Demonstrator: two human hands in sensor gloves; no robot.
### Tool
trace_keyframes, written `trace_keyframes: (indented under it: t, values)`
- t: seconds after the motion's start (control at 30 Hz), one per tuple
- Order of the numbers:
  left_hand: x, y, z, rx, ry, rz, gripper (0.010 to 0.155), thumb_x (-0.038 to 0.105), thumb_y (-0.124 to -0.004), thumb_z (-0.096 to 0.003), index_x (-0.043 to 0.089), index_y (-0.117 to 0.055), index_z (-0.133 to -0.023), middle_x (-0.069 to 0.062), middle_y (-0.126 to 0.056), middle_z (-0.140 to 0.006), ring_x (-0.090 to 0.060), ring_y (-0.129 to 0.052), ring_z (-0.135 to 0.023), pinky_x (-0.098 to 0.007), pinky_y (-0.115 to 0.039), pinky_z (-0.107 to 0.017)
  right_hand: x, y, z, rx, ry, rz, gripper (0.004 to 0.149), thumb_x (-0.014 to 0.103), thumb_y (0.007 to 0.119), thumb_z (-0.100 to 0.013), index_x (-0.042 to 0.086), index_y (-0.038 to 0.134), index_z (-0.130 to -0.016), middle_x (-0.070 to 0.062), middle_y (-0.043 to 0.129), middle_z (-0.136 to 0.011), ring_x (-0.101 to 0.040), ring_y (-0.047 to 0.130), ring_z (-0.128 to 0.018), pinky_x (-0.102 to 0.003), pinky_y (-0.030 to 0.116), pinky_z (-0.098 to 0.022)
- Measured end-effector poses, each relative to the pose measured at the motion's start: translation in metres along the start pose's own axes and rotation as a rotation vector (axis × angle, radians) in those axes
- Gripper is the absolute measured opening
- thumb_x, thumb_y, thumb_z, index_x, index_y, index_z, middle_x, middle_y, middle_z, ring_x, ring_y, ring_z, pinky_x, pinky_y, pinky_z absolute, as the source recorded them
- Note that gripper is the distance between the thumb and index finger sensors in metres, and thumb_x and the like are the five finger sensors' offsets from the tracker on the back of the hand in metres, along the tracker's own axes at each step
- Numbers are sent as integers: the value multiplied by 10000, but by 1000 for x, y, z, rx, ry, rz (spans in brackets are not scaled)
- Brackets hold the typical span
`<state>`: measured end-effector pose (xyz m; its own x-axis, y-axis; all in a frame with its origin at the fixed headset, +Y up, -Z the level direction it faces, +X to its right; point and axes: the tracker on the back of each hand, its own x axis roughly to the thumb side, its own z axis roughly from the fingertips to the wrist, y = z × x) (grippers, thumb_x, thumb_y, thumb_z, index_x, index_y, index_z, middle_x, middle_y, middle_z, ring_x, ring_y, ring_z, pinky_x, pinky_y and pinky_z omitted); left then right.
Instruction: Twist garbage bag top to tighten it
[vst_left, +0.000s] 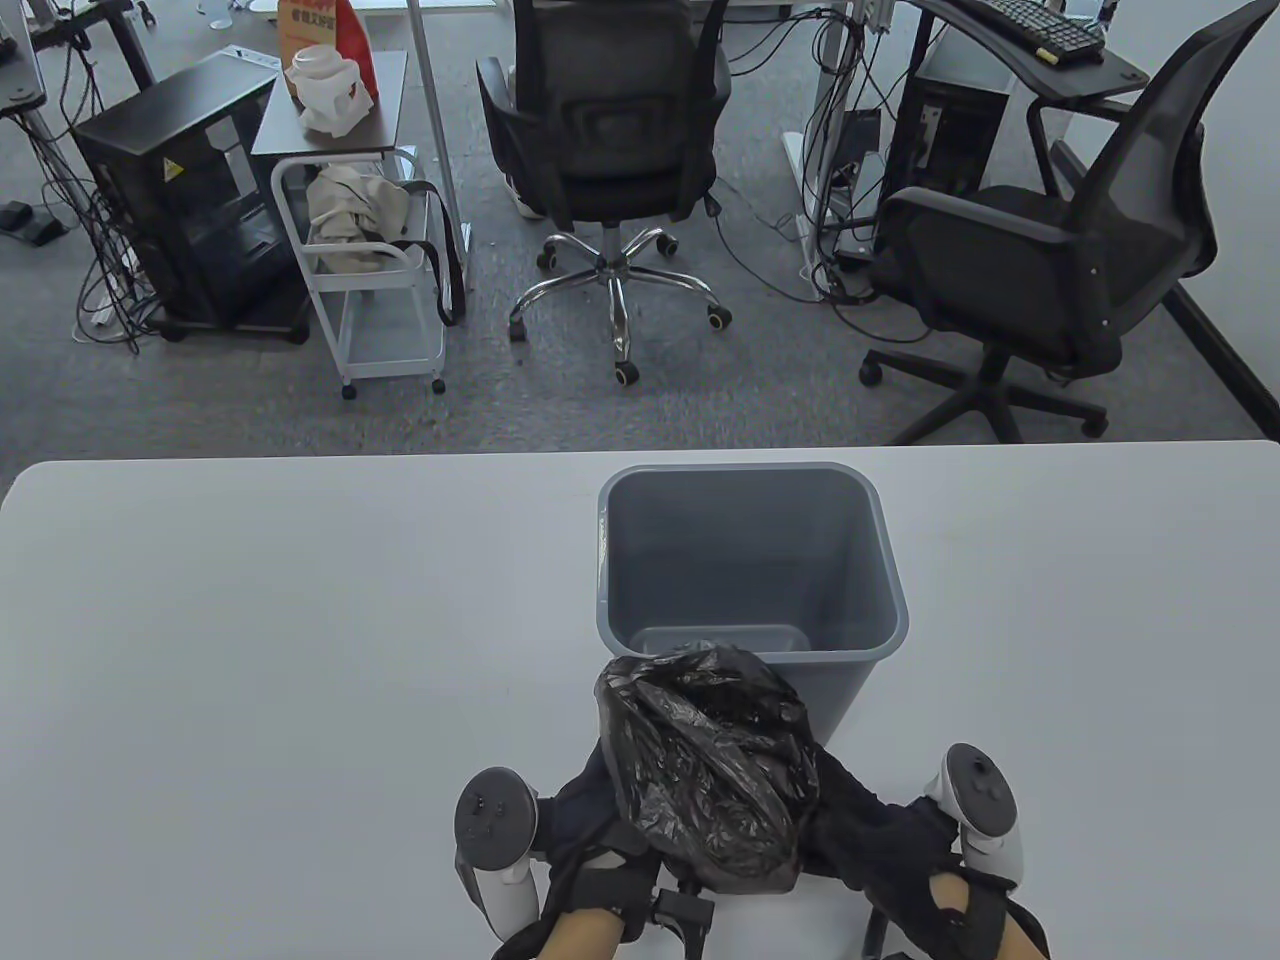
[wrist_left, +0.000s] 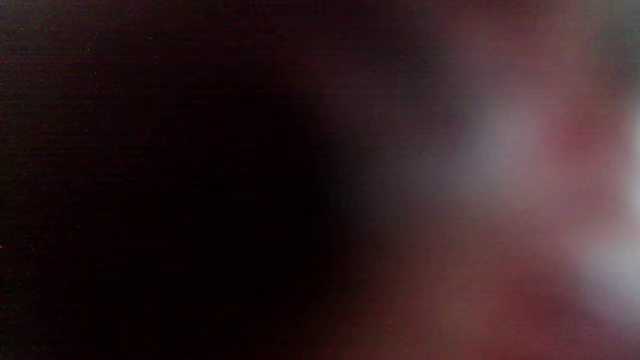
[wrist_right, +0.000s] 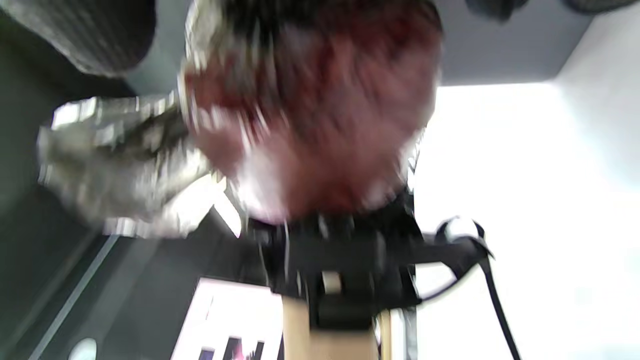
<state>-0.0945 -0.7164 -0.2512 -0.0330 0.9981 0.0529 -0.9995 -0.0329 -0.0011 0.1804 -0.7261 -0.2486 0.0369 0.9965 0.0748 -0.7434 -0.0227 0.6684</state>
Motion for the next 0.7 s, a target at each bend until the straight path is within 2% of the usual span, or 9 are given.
trace_keyframes:
  t: [0.07, 0.13, 0.23, 0.3, 0.4, 0.47, 0.57, 0.63, 0.7]
  values:
    - [0, -3, 1, -11, 19, 33, 519, 501, -742, -515, 245, -825, -959, -125, -860, -918, -293, -1074, -581, -341, -996, -233, 1, 1, -2, -2, -4, 108, 1080, 682, 766, -426, 67, 90, -1001, -319, 171, -998, -642, 450, -854, -756, 513, -537]
    - [0, -5, 1, -45, 11, 39, 522, 521, -748, -506, 278, -837, -959, -115, -830, -953, -325, -1016, -658, -392, -962, -276, -2, -2, -2, -99, -17, 115, 1000, 651, 724, -452, 23, 165, -993, -348, 349, -969, -567, 710, -764, -630, 709, -498]
    - [8, -2, -3, -148, -62, -20, 506, 596, -745, -505, 343, -874, -924, -55, -728, -1054, -378, -832, -850, -499, -857, -434, -13, -5, 2, -160, 62, -121, 882, 630, 624, -483, -30, 328, -988, -396, 593, -863, -512, 951, -539, -546, 871, -324]
    - [11, 0, -5, -161, -98, -45, 500, 596, -741, -509, 353, -866, -928, -42, -713, -1075, -379, -817, -887, -507, -854, -481, -16, -4, 3, -166, 88, -214, 846, 593, 625, -482, -49, 387, -980, -416, 614, -836, -527, 958, -505, -560, 868, -296]
    - [7, 1, -4, -156, -47, -14, 493, 550, -747, -525, 301, -852, -938, -67, -882, -935, -341, -991, -705, -457, -924, -333, -16, -3, 2, -175, 95, -106, 842, 603, 602, -482, -53, 415, -976, -401, 645, -830, -520, 956, -516, -556, 869, -302]
    - [6, 5, 0, 6, -35, -75, 489, 541, -766, -508, 278, -886, -902, -81, -948, -851, -313, -1058, -592, -421, -952, -263, -16, -3, 3, -168, 104, -53, 869, 637, 596, -479, -46, 411, -983, -387, 640, -848, -532, 923, -559, -572, 847, -334]
    - [7, 8, 2, 71, -52, -122, 482, 534, -767, -507, 270, -888, -892, -73, -973, -809, -281, -1091, -528, -381, -974, -226, -12, 1, 1, -117, 59, -46, 983, 717, 653, -455, 1, 280, -1016, -376, 467, -943, -612, 739, -704, -657, 734, -425]
    - [6, 7, 2, 80, -41, -108, 484, 534, -762, -509, 273, -879, -900, -74, -964, -817, -276, -1092, -531, -375, -977, -227, -6, 6, -2, -50, 34, 29, 1044, 698, 720, -441, 20, 161, -1005, -360, 299, -979, -634, 577, -793, -711, 616, -490]
    - [3, 3, 2, 30, -31, -79, 491, 550, -752, -510, 289, -871, -908, -66, -955, -835, -276, -1079, -558, -385, -966, -246, -3, 5, -3, -79, 14, 138, 1022, 654, 733, -444, 2, 166, -990, -347, 353, -970, -584, 663, -778, -664, 674, -488]
